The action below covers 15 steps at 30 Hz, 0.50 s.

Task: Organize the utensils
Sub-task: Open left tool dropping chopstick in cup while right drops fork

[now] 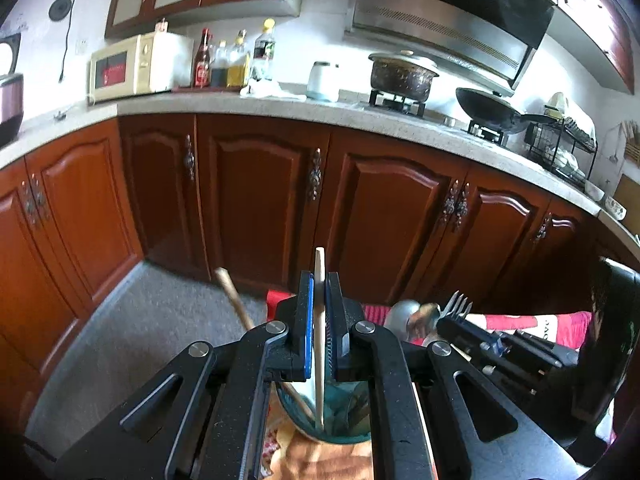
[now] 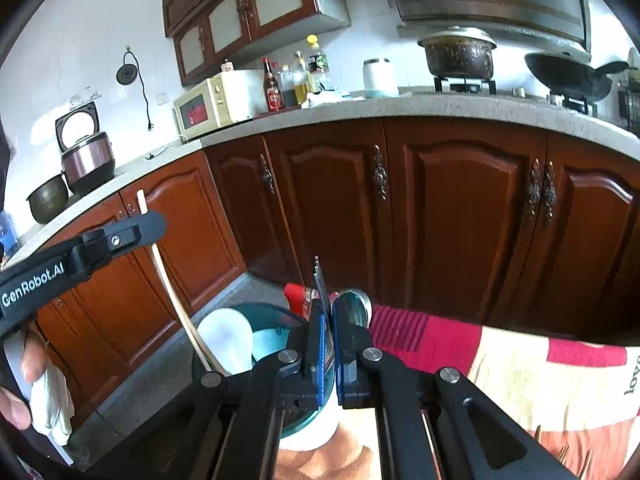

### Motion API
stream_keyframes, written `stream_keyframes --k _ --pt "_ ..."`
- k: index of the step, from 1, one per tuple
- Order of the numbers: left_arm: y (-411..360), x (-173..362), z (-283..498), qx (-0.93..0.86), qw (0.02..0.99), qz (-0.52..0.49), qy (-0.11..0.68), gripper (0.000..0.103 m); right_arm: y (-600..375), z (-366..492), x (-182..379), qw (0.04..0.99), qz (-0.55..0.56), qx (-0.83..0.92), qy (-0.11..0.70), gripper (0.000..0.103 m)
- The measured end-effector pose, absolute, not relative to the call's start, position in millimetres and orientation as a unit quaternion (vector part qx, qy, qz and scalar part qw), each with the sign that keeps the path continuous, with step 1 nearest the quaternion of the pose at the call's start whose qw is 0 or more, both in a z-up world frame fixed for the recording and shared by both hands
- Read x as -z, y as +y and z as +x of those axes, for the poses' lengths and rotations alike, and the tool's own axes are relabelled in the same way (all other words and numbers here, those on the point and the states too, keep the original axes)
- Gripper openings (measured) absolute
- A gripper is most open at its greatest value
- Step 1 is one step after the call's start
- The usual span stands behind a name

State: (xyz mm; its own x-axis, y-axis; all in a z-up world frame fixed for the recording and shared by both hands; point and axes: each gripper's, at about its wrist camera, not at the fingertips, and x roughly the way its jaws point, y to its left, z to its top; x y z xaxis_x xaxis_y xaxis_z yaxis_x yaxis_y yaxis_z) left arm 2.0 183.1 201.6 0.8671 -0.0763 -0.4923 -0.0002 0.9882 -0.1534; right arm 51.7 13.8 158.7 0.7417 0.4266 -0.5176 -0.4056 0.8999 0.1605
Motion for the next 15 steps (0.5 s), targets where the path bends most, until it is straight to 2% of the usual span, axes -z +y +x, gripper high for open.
stream_keyframes --k 5,7,9,15 --pt "182.7 -185.2 5.7 0.016 0.956 -0.084 0.281 0.004 2.8 58.3 -156.9 0.925 0.044 -0.227 0.302 0.003" --pt "182.9 -179.7 6.8 0.014 0.953 -0.088 0.289 0.004 -2.0 61.1 -156.3 0.921 0.058 -0.228 0.311 0.007" --pt "182.5 -175.7 7.4 0.013 0.951 -0.09 0.296 0.005 -6.6 61.6 -154.8 0.916 0.074 -0.232 0.318 0.029" --pt "180.8 -168.4 8.4 0.006 0.945 -0.098 0.312 0.005 -7.2 56.4 -153.6 0.914 0.069 -0.236 0.322 0.029"
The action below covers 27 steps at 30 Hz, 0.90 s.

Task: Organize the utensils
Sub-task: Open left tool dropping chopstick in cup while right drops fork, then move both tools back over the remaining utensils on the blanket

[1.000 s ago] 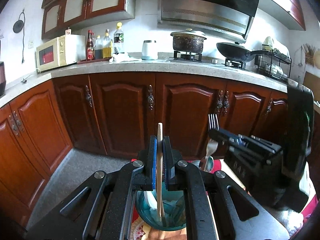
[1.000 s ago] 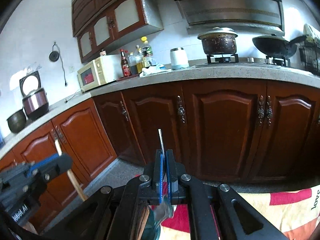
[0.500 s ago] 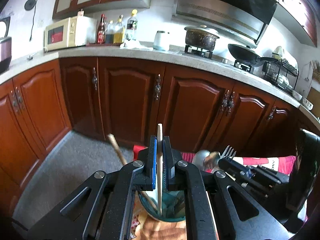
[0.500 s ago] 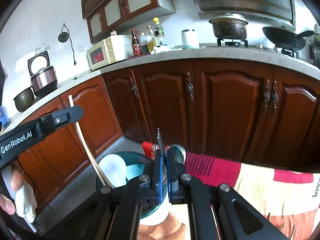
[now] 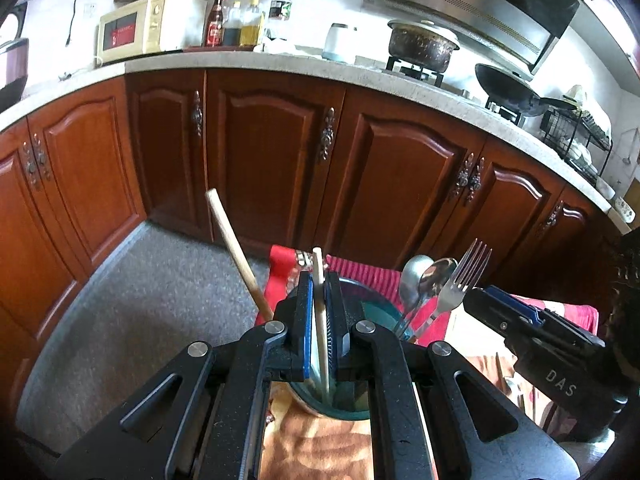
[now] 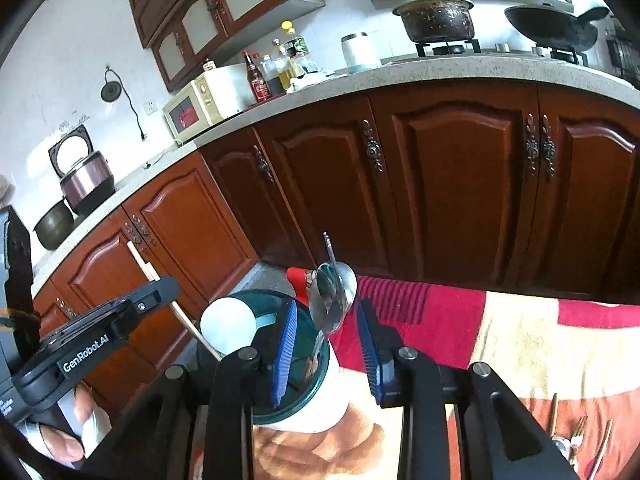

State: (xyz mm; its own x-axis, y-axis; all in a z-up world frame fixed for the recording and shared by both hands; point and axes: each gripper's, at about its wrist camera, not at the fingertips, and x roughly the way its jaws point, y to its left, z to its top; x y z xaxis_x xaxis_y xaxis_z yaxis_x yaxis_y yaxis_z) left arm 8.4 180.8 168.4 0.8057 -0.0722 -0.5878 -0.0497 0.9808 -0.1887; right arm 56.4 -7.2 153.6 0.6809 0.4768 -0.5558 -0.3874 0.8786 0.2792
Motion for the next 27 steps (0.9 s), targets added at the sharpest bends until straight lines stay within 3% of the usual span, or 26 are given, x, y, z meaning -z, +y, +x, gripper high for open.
stream_keyframes --k 3,7,11,27 --pt "179.8 -165.7 10.0 -0.002 0.941 -0.099 0.324 0.01 -8.0 53.4 -154.8 0.913 0.07 -0.24 0.323 0.03" --pt "179.4 -164.7 6.9 -0.009 0.941 -0.098 0.323 0.037 -8.7 49.7 -156.6 0.912 0.065 -0.242 0.326 0.031" --pt "177.2 -166.0 1.0 -0.017 0.942 -0.095 0.322 0.051 -9.5 40.5 -156.5 0.912 0.055 -0.243 0.326 0.033" --pt "136.5 -172.1 -36.1 0.011 0.938 -0.089 0.334 0.053 -48.5 7.4 -130.5 0.913 0.029 -0.195 0.357 0.036"
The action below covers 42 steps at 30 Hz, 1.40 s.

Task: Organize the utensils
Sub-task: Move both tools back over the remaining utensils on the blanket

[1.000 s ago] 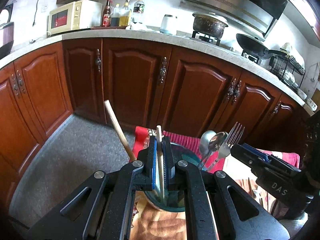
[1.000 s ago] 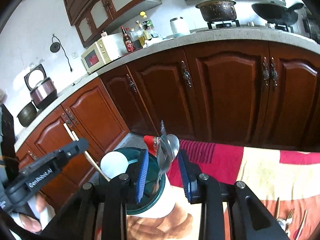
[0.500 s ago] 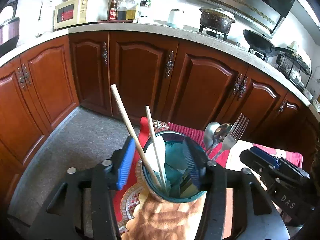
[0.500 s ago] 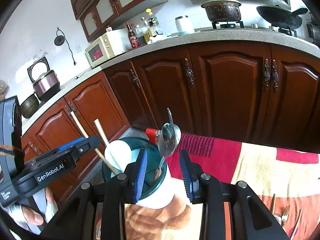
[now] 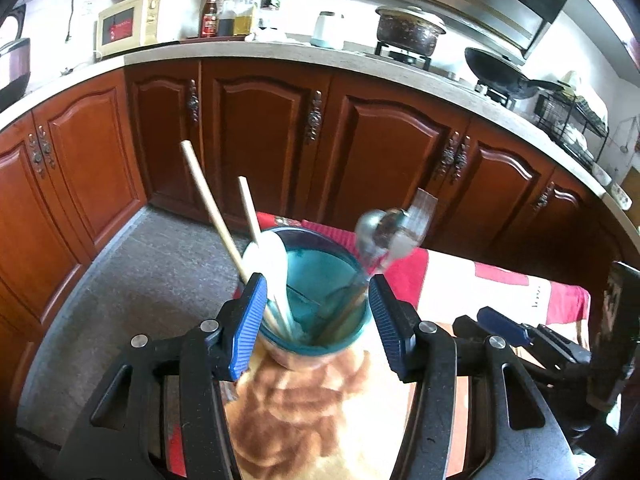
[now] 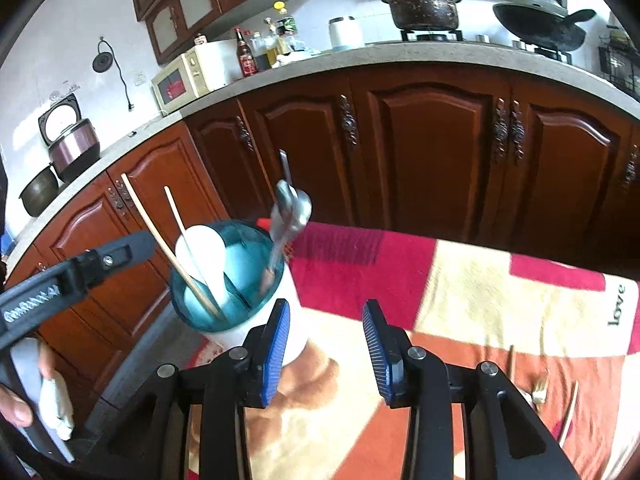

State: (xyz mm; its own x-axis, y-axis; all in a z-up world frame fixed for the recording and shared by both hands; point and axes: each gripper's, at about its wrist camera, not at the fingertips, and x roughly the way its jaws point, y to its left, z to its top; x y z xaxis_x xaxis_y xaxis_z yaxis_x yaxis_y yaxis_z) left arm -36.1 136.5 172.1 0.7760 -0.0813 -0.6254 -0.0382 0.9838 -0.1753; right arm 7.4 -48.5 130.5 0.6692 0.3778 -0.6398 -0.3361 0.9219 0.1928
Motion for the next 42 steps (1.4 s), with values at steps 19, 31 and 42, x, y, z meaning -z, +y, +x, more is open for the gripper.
stream_keyframes --k 19,31,42 --pt "34.4 -160.3 -53.0 0.11 0.922 -0.064 0.365 0.056 -158.2 -26.1 -103.8 0.909 0.061 -0.122 0.394 0.04" --pt "-32.5 -102.1 -27.1 0.161 0.88 -0.066 0.443 0.056 -283.5 -34.7 -42.3 0.871 0.15 -0.058 0.465 0.036" --pt "-83.4 -53.2 1.7 0.2 0.831 -0.079 0.513 0.056 -283.6 -7.5 -24.3 0.868 0.125 -0.066 0.477 0.03"
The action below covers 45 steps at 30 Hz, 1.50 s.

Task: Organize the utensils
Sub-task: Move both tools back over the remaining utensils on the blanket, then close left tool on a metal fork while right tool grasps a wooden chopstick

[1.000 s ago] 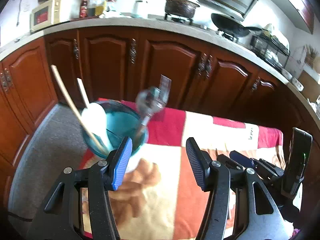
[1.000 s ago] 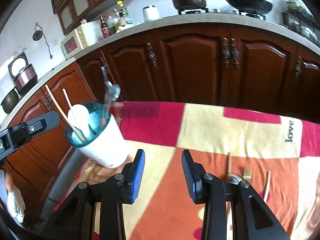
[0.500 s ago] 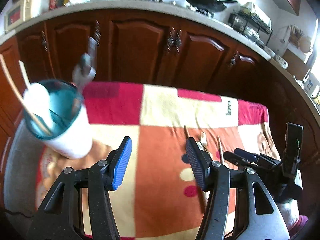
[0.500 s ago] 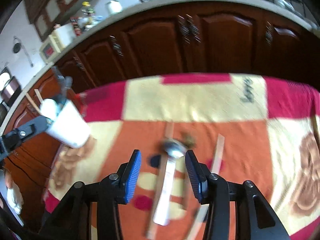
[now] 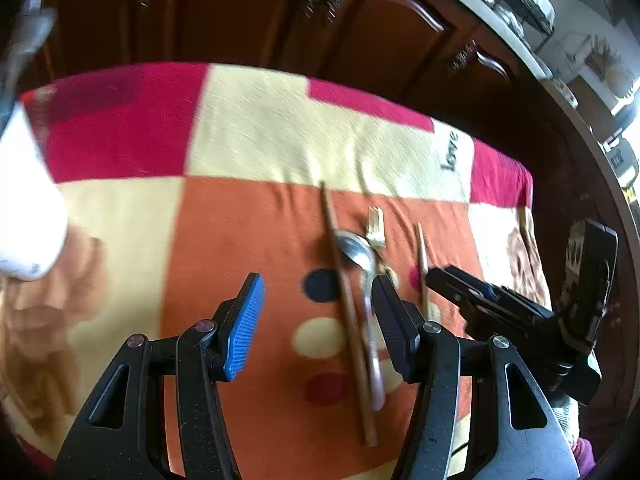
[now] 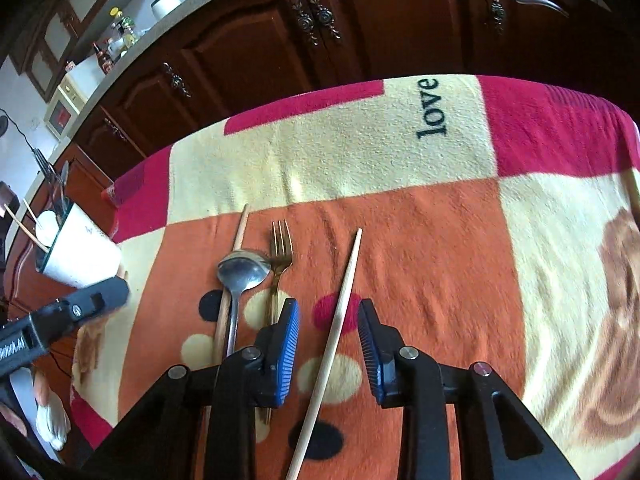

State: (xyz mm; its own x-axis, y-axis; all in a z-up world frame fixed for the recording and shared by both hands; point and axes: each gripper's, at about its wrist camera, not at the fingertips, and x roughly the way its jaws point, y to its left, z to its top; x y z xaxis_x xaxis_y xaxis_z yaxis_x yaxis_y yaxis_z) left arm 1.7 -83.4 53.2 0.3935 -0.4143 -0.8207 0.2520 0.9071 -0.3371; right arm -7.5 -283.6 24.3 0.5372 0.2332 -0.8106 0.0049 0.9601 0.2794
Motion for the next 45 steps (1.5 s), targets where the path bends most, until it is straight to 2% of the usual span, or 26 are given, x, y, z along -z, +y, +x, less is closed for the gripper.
stream_keyframes --k 4,13,15,16,17,19,24,38,39,40,45 --pt "-106.3 -41.2 8.3 0.219 0.821 -0.069 0.523 0.047 -290.6 -3.7 -17.2 0.864 0.137 -0.066 0.48 0.03" --pt "-116.8 -17.4 43.9 0.208 0.798 -0.133 0.55 0.046 -306.5 -10.7 -12.5 0.86 0.162 -0.085 0.476 0.03" --pt "-118.2 -15.5 48.6 0.209 0.794 -0.146 0.552 0.038 -307.5 -11.8 -12.3 0.86 0.164 -0.09 0.474 0.03" --pt "-119.2 -15.1 49.7 0.208 0.793 -0.145 0.554 0.028 -307.4 -11.5 -12.0 0.861 0.164 -0.092 0.473 0.03" --pt "-121.7 -14.6 50.9 0.206 0.793 -0.141 0.555 0.022 -308.0 -11.4 -12.0 0.86 0.165 -0.094 0.473 0.03" --pt "-126.0 -13.5 52.2 0.203 0.796 -0.134 0.555 0.019 -308.6 -10.7 -11.9 0.86 0.168 -0.097 0.473 0.03" --pt "-125.4 -14.5 56.2 0.206 0.789 -0.152 0.559 0.018 -308.3 -8.9 -10.1 0.859 0.166 -0.098 0.474 0.03" --pt "-149.1 -14.6 56.4 0.221 0.784 -0.123 0.567 0.018 -306.7 -8.5 -9.2 0.859 0.162 -0.101 0.474 0.03" --pt "-149.6 -13.6 56.6 0.22 0.785 -0.12 0.566 0.016 -306.0 -7.8 -9.4 0.86 0.161 -0.102 0.474 0.03" --pt "-149.1 -12.8 56.8 0.219 0.787 -0.117 0.565 0.011 -305.0 -6.8 -9.5 0.86 0.16 -0.102 0.474 0.03" --pt "-146.2 -15.9 53.8 0.232 0.792 -0.115 0.553 0.005 -296.4 6.7 -10.1 0.863 0.134 -0.087 0.478 0.03"
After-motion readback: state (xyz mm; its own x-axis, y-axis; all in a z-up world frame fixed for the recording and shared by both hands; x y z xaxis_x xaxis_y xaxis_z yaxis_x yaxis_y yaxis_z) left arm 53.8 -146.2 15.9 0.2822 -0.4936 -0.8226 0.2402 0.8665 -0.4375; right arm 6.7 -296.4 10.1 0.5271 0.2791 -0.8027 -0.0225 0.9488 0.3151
